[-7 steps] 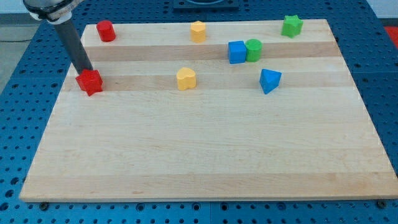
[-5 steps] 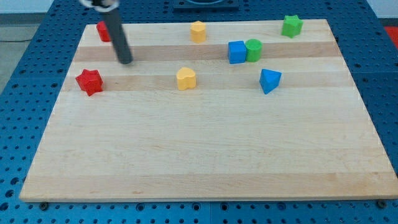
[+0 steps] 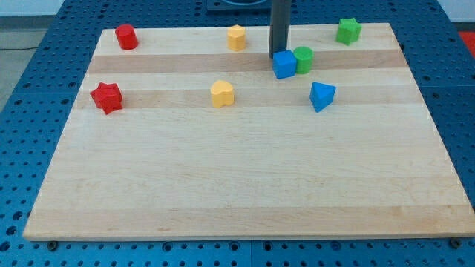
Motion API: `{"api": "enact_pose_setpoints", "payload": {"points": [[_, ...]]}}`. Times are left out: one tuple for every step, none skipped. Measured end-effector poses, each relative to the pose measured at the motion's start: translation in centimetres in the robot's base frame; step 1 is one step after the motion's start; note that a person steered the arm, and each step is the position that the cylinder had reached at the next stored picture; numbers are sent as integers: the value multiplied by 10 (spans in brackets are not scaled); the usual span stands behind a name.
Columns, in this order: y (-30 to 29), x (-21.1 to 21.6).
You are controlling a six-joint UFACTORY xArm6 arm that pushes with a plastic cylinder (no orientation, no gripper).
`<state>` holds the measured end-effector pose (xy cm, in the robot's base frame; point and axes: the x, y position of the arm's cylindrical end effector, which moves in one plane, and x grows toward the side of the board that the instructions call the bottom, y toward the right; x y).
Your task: Move the blue cube to the bottom of the green star
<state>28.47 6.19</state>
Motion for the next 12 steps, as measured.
{"api": "enact_pose_setpoints", "payload": {"points": [[6, 18], [-18, 26], [-28, 44], [-23, 63], [-5, 64], [38, 55], [61, 46], [76, 30], [91, 8], [122, -3], [138, 0], [138, 16]]}}
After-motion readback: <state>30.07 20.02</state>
